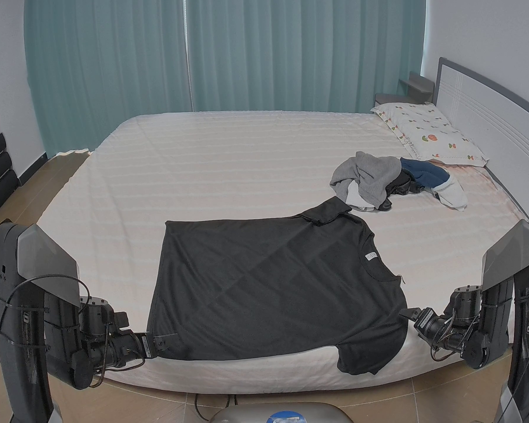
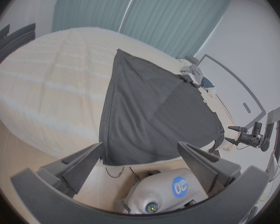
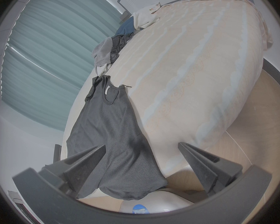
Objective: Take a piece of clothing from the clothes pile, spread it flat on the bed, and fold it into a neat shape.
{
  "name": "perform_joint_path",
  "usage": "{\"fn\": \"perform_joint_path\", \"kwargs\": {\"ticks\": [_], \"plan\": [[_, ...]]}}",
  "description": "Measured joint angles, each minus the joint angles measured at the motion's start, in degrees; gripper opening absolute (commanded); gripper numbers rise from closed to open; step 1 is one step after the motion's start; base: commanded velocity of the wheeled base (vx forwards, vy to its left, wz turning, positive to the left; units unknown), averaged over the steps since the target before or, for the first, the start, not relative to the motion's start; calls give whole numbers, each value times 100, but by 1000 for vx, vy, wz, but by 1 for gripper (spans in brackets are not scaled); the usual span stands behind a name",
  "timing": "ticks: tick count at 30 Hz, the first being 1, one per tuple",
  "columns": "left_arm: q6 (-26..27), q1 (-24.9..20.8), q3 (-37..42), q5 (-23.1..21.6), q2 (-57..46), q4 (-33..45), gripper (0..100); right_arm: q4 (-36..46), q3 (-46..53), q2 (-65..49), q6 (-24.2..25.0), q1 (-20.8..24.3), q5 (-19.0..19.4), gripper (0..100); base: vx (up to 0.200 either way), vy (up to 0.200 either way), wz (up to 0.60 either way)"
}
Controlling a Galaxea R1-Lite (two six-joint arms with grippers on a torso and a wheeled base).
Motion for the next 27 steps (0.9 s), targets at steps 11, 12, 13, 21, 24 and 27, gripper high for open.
{"fn": "perform_joint_path", "kwargs": {"ticks": [11,12,13,21,24,27], "plan": [[558,182,-462,-162,301,268,100,0,-44,0,11,13,9,100,0,0,0],[645,188,-495,-162,323,322,100,2,-49,0,12,17,9,100,0,0,0],[692,187,-521,-165,345,385,100,2,-55,1,12,20,6,100,0,0,0],[823,121,-573,-123,424,478,100,2,-60,6,15,35,5,100,0,0,0],[889,93,-542,-82,438,478,100,0,-60,11,11,35,2,100,0,0,0],[930,55,-492,-28,439,484,100,0,-57,12,9,39,-9,100,0,0,0]]}}
